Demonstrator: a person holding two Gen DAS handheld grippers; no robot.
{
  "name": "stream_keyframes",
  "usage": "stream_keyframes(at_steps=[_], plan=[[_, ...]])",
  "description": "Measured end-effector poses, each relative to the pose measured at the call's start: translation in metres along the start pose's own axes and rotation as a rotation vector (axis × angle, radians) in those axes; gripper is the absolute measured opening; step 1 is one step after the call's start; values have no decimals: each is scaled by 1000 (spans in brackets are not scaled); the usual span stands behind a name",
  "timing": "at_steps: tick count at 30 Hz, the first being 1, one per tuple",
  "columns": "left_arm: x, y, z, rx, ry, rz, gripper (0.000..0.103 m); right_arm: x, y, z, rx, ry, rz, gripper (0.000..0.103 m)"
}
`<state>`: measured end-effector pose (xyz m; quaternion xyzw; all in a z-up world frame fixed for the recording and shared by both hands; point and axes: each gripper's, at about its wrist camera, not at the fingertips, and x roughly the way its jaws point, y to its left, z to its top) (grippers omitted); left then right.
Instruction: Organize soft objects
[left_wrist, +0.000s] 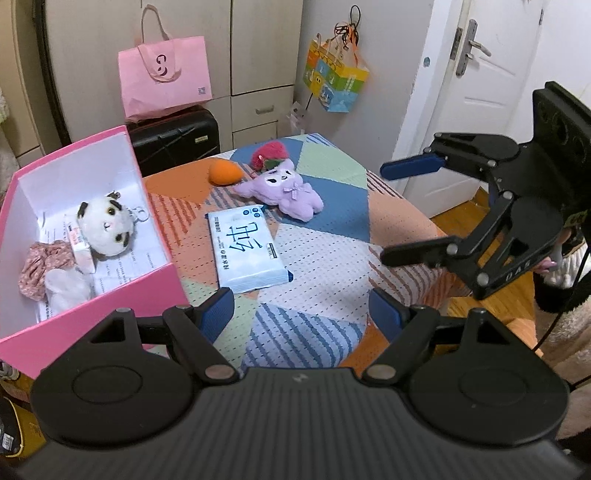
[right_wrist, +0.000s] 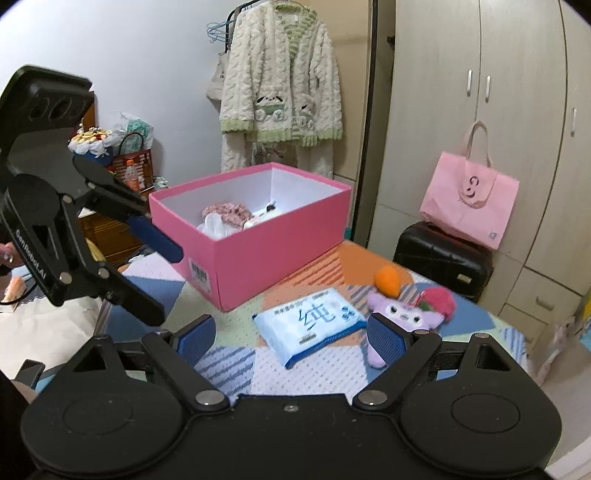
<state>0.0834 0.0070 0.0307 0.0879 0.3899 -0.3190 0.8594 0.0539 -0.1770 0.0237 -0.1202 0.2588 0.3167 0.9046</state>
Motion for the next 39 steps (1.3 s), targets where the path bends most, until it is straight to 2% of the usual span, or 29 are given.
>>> stream_keyframes(at_steps=[9, 15, 23, 29, 35, 39], plan=[[35, -7, 6, 4, 13, 17, 79, 27, -10, -34, -8, 20, 53, 92], [67, -7, 15, -17, 29, 44, 78, 50, -10, -46, -26, 5, 47, 92], [113, 7, 20, -118, 45, 100, 78, 84, -18, -52, -2, -2, 42, 92], [141, 19, 30, -139, 22, 191, 78, 110, -17, -51, 33, 38, 39, 92], [159, 29, 37, -166, 32, 203, 78, 126, -6, -48, -23, 61, 16, 92], [164, 30, 38, -155, 26, 250, 78, 133, -6, -45, -32, 71, 14, 91]])
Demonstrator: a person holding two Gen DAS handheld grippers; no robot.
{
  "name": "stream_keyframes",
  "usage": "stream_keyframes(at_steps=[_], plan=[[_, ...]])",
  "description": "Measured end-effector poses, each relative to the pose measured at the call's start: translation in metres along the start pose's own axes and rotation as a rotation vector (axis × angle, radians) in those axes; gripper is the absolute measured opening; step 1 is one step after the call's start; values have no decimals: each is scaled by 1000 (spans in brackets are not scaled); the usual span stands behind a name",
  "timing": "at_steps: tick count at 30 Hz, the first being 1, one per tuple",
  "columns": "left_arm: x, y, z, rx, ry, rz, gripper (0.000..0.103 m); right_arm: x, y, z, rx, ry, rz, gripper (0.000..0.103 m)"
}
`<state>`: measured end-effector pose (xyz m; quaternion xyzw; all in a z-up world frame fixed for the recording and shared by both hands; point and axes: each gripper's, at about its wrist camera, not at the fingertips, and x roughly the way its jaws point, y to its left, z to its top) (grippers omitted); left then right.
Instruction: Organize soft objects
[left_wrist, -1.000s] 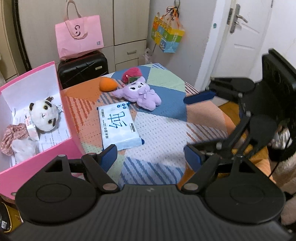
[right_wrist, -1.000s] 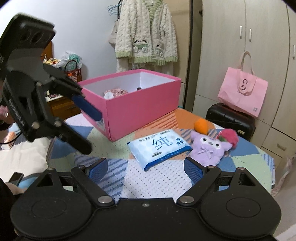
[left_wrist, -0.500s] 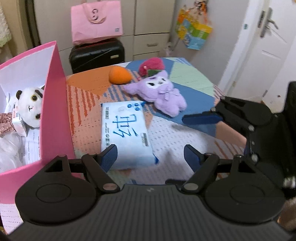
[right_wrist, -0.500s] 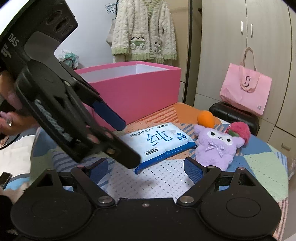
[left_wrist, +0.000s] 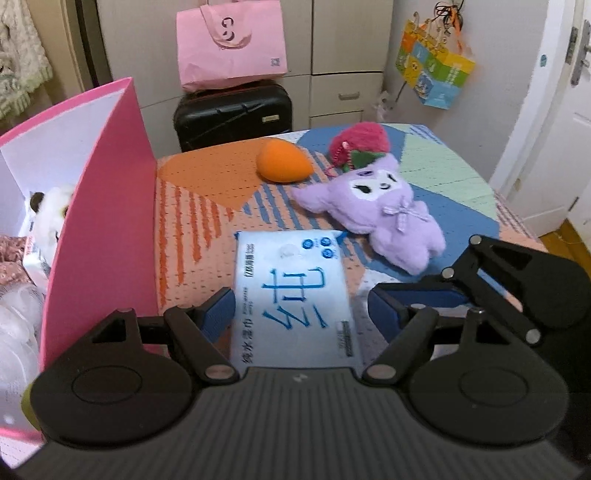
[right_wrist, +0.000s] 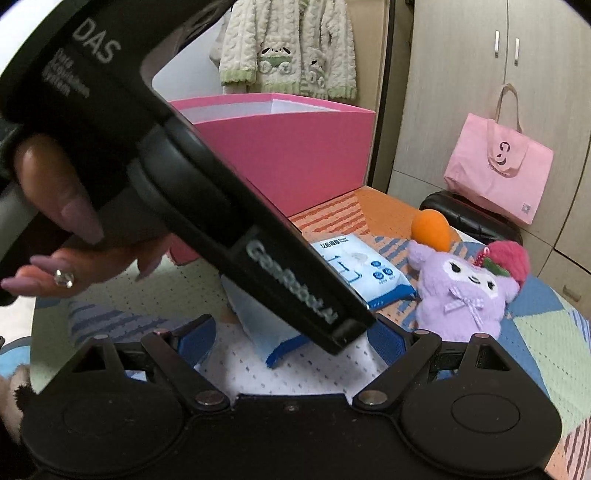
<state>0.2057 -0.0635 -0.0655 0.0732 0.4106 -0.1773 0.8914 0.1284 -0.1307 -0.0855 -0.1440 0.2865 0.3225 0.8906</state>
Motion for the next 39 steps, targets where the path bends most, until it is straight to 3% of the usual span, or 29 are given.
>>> stream_keyframes(at_steps=[9, 13, 17, 24, 26, 30, 32, 35, 39], plan=[[13, 11, 3, -59, 54, -51, 80, 6, -6, 2, 9, 24, 8, 91], [9, 13, -3, -83, 63, -110, 80, 6, -11, 2, 40, 30, 19, 92], [1, 15, -12, -121, 59, -214, 71, 2, -11, 1, 30, 35, 11, 93], [-4, 4, -25, -80, -20, -160, 69, -6, -7, -8, 62, 33, -27, 90], [-5, 2, -29, -63, -45, -150, 69, -7, -8, -11, 106, 33, -11, 83], [-10, 19, -38, -163, -81, -247, 65, -9, -8, -14, 122, 24, -5, 81], [-12, 20, -44, -151, -110, -222, 54, -9, -5, -17, 132, 5, -20, 77], [-16, 6, -52, -66, -146, -171, 50, -12, 2, -23, 145, -17, -47, 72], [-20, -1, -57, -68, -165, -162, 50, -16, 11, -30, 182, -52, -100, 70]])
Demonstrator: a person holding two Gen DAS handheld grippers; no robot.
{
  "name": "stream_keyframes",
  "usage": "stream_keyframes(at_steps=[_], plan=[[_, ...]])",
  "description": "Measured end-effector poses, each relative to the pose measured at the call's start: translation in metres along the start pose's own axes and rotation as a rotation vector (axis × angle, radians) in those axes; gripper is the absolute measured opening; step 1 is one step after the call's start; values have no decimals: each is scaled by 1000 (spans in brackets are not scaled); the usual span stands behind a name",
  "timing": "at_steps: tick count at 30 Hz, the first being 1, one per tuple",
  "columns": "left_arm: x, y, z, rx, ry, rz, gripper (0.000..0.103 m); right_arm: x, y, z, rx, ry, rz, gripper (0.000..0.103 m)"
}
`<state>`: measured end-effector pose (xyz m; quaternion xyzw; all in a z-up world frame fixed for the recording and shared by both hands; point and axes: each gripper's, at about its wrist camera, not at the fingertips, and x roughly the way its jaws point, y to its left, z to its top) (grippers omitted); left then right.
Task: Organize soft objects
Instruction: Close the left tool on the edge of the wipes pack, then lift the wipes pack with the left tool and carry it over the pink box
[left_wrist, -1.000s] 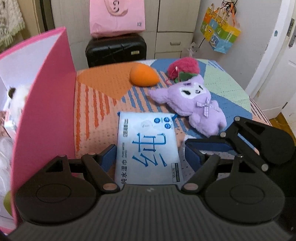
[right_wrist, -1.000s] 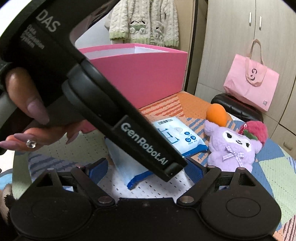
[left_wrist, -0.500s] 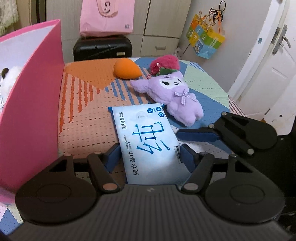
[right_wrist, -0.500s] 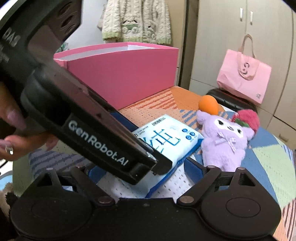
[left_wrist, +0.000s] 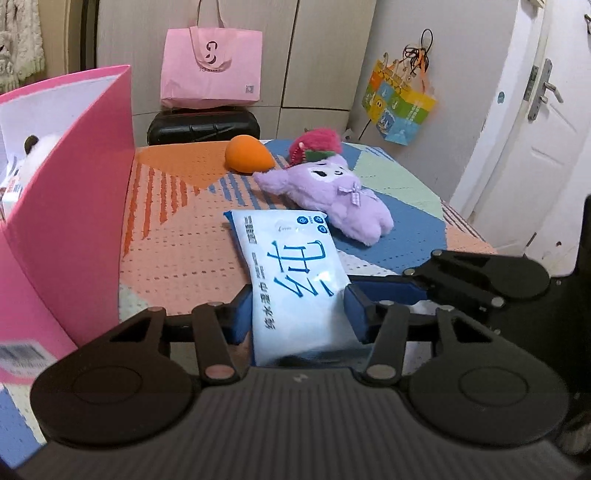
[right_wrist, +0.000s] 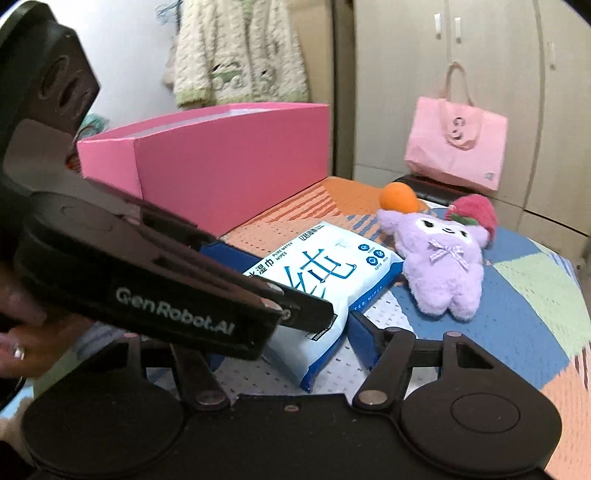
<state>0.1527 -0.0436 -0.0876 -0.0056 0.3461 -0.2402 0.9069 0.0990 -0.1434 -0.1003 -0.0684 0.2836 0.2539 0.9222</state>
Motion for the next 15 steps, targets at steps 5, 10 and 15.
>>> stream_keyframes(at_steps=[5, 10, 15], plan=[[-3, -6, -5, 39, -28, 2, 50, -7, 5, -15, 30, -75, -54, 68], [-7, -17, -9, 84, -46, 32, 50, -11, 16, -21, 31, -112, -88, 67], [-12, -22, -11, 100, -48, 39, 52, -17, 23, -25, 25, -125, -99, 67]])
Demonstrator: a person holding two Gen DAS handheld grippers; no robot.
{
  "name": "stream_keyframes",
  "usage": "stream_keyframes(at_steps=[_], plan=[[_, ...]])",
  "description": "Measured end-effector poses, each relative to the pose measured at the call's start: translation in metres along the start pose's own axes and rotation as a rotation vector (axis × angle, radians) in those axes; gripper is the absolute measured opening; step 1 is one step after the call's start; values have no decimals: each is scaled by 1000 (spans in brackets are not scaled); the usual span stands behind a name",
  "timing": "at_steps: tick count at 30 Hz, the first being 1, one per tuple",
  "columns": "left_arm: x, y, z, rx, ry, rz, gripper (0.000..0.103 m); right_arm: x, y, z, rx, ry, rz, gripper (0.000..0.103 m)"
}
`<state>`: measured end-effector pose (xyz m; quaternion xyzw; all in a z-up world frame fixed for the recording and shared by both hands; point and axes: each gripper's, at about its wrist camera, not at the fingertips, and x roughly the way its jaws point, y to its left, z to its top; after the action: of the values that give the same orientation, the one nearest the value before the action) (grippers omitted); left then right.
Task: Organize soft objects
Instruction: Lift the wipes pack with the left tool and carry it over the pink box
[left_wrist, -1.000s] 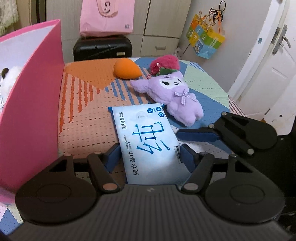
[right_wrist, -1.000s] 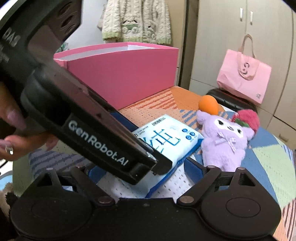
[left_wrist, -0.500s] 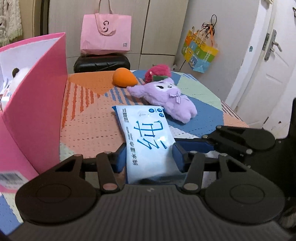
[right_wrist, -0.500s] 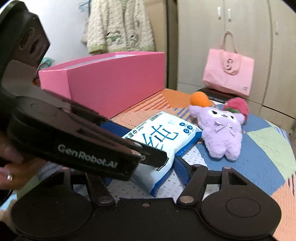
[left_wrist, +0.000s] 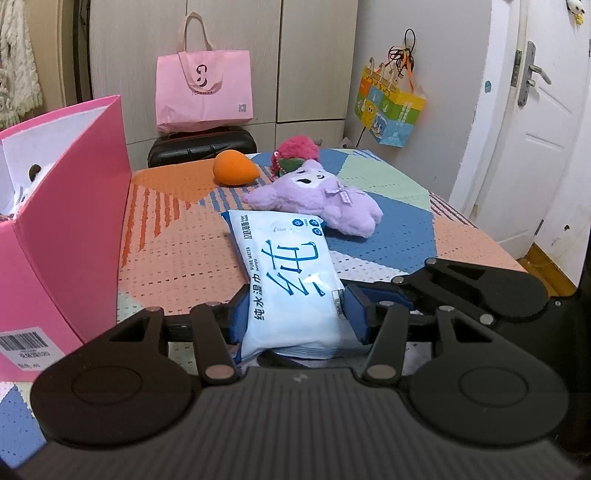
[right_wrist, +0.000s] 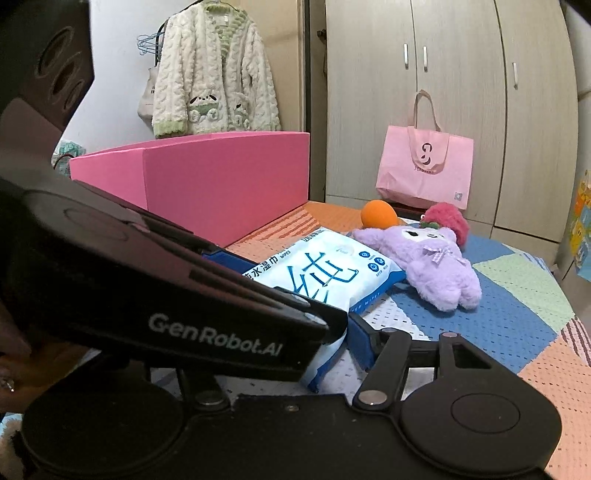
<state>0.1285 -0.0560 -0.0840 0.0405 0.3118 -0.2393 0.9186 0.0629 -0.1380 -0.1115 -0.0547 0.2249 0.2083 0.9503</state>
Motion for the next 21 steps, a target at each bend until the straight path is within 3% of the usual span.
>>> stream_keyframes(at_steps=[7, 21], plan=[[-10, -9, -5, 23, 23, 12, 53, -9, 4, 0, 20, 23, 17, 67], [-45, -14, -4, -17, 31, -33, 53, -35, 10, 16, 47, 77, 59, 66]])
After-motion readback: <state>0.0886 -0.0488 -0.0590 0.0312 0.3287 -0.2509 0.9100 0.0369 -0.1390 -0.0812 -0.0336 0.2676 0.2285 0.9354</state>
